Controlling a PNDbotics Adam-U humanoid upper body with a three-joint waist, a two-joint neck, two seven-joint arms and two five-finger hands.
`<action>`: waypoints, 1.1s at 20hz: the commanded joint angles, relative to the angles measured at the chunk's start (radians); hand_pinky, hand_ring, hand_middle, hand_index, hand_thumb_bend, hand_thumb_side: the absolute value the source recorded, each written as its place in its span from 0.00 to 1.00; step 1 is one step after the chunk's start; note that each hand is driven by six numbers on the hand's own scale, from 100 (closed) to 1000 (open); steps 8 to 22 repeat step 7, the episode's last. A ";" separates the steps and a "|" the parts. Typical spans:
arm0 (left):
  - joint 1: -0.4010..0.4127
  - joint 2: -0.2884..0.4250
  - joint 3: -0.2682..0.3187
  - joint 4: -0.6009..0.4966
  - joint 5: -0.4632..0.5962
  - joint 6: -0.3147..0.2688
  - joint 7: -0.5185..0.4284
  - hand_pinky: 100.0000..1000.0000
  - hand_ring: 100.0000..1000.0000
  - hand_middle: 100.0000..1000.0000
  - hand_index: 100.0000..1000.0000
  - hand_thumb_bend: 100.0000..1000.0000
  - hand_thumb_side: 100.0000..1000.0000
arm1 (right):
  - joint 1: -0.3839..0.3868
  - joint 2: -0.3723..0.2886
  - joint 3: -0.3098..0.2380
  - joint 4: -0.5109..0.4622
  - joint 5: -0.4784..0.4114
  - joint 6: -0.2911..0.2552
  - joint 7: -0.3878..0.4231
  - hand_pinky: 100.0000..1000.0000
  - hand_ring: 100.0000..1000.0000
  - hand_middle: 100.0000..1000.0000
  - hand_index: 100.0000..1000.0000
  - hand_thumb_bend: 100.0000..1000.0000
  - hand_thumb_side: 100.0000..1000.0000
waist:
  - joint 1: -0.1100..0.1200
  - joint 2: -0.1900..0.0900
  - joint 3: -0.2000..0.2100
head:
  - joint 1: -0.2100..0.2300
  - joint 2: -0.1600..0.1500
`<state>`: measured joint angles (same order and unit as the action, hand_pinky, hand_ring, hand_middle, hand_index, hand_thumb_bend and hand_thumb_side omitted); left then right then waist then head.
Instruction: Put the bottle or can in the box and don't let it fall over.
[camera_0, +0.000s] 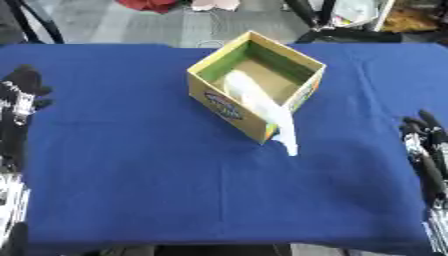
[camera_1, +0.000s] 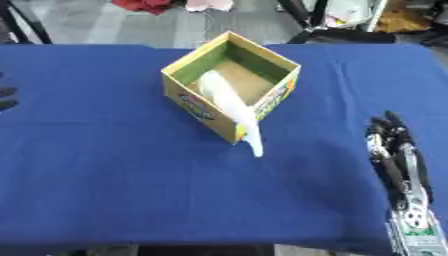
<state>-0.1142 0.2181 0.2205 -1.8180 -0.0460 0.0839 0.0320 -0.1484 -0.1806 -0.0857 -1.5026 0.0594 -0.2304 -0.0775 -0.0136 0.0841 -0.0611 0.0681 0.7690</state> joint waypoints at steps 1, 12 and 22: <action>-0.008 0.002 0.011 -0.008 -0.004 -0.001 0.004 0.77 0.76 0.84 0.91 0.63 0.78 | -0.007 -0.024 -0.005 -0.017 0.010 -0.004 0.003 0.89 0.85 0.81 0.97 0.00 0.58 | 0.001 -0.014 0.003 | 0.001 0.001; -0.005 -0.003 0.010 -0.006 -0.008 -0.003 -0.001 0.77 0.76 0.84 0.91 0.63 0.77 | -0.005 -0.024 -0.005 -0.021 0.016 -0.005 0.003 0.89 0.85 0.81 0.97 0.00 0.58 | 0.004 -0.011 -0.002 | -0.001 0.001; -0.005 -0.003 0.010 -0.006 -0.008 -0.003 -0.001 0.77 0.76 0.84 0.91 0.63 0.77 | -0.005 -0.024 -0.005 -0.021 0.016 -0.005 0.003 0.89 0.85 0.81 0.97 0.00 0.58 | 0.004 -0.011 -0.002 | -0.001 0.001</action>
